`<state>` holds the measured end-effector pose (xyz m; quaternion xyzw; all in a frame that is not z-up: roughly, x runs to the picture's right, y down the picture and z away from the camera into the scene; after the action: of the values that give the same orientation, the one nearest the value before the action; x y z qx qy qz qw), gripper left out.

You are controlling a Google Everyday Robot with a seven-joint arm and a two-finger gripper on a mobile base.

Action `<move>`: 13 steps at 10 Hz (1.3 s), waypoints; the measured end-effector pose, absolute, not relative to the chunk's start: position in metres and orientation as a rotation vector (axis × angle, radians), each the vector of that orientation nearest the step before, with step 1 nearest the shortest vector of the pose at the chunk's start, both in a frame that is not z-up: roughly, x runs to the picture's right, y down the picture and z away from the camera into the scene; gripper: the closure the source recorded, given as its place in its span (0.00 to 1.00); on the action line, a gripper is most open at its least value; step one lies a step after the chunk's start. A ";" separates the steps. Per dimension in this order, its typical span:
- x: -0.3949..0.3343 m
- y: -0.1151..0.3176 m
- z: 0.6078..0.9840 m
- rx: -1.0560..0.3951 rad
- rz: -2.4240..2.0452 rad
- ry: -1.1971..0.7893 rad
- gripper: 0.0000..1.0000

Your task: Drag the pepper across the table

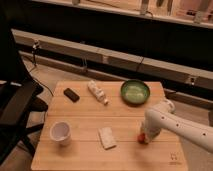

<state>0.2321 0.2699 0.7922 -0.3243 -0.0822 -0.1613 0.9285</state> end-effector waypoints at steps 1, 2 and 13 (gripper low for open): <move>0.232 0.265 0.795 -0.659 -0.327 -0.171 1.00; 0.232 0.258 0.800 -0.661 -0.323 -0.170 1.00; 0.235 0.235 0.816 -0.666 -0.307 -0.173 1.00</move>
<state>0.2348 0.2349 0.8156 -0.3250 -0.0844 -0.1501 0.9299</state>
